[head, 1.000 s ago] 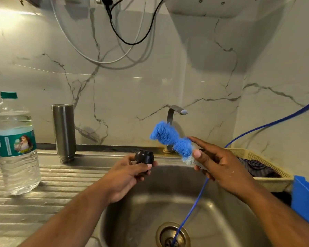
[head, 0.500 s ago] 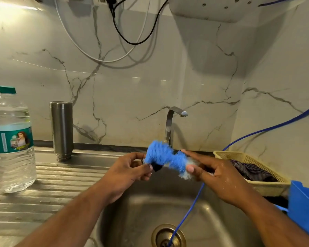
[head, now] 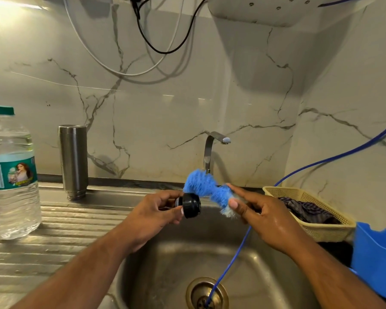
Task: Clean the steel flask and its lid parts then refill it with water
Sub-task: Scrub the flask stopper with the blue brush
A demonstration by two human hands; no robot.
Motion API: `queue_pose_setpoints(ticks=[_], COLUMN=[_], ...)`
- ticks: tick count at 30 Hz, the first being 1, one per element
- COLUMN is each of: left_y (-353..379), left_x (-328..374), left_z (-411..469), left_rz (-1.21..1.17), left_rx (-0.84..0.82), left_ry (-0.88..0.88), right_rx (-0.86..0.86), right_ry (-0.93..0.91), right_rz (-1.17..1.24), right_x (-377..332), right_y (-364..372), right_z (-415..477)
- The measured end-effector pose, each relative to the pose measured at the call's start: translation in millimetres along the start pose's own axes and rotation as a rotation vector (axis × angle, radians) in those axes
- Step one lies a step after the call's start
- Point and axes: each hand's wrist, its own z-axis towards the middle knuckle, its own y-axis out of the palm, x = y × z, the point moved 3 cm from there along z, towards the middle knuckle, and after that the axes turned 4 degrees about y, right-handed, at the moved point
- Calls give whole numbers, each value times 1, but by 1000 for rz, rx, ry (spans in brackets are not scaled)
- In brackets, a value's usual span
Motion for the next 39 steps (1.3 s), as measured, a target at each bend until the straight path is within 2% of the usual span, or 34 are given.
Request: queue_pose_setpoints(ticks=[3,6,9,12,14,16,18,19,20,24,29,34,39], left_y=[-2,-1,0,2,6,8,1,-2,-3,25,16,34,23], left_x=[-1,-4,-7,-14,-17,-15,-11,-8,-6,3,6,1,7], left_z=[1,0,2,4,3,4,7,8,7,-5,3,-10,1], left_rz=[85,174,112,9,-119,-388,-636,-685,-680,-404,-562,-333,-489], left_rx=[9,-8,26,36,51,113,211,247,270,232,289,230,285], left_ry=[-6,-10,-53,-133,-177,-230,-273,-279,-283,-324,-339,-366,-340], right_rx=[-82,-35,-132,-29,-75,-114,-95,-82,-73,-16,-38,-35,-26], right_ry=[-1,13,25,38,27,29,30,22,16,-31,-12,-23,11], right_rz=[0,-2,2,42,69,94,91,72,64,74,132,102,69], right_x=[0,0,1,3,-2,-4,-2,-3,-5,-24,-17,-23,-16], right_y=[5,5,13,13,17,17,12,11,12,28,26,34,33], right_z=[-1,0,-2,0,-2,-4,-3,-3,-4,-4,-3,-4,-1])
